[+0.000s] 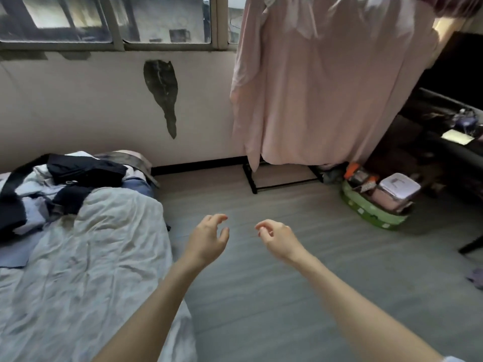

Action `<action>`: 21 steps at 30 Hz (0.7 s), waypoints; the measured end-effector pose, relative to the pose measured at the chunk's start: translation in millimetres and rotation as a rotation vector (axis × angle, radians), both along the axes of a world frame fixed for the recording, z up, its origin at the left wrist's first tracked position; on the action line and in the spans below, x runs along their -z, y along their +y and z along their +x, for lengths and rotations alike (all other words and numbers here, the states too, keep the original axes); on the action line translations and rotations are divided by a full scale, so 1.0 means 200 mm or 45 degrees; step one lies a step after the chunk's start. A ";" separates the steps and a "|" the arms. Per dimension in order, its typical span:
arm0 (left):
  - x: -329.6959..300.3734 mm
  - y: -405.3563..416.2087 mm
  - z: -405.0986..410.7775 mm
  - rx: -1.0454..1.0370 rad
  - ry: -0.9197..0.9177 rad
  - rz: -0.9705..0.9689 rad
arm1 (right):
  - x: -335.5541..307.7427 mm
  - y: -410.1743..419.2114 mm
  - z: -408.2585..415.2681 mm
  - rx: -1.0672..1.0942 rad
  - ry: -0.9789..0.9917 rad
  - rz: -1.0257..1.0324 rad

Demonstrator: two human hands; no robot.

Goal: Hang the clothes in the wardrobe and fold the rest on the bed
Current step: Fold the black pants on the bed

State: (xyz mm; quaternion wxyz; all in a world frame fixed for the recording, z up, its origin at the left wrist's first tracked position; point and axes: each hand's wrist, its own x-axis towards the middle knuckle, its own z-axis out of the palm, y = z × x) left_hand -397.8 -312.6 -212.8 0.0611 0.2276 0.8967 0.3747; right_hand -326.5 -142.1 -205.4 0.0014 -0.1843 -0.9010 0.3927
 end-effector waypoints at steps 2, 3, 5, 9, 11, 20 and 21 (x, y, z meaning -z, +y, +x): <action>0.04 0.03 -0.05 -0.018 -0.045 -0.012 | 0.02 0.04 -0.08 -0.038 -0.034 0.012; 0.06 0.04 -0.08 -0.027 -0.062 -0.012 | 0.03 0.04 -0.12 -0.065 -0.049 0.012; 0.09 0.02 -0.19 -0.077 -0.100 -0.015 | 0.04 0.04 -0.26 -0.130 -0.068 0.004; 0.13 -0.03 -0.54 -0.231 -0.135 0.003 | 0.06 0.01 -0.66 -0.267 -0.070 0.006; 0.15 -0.07 -0.78 -0.312 -0.118 0.026 | 0.07 -0.02 -0.93 -0.327 -0.043 0.016; 0.15 -0.37 -1.67 -0.686 -0.141 0.057 | 0.09 -0.32 -2.03 -0.698 -0.063 0.029; 0.18 -0.42 -1.77 -0.719 -0.159 0.048 | 0.12 -0.35 -2.16 -0.726 -0.069 0.024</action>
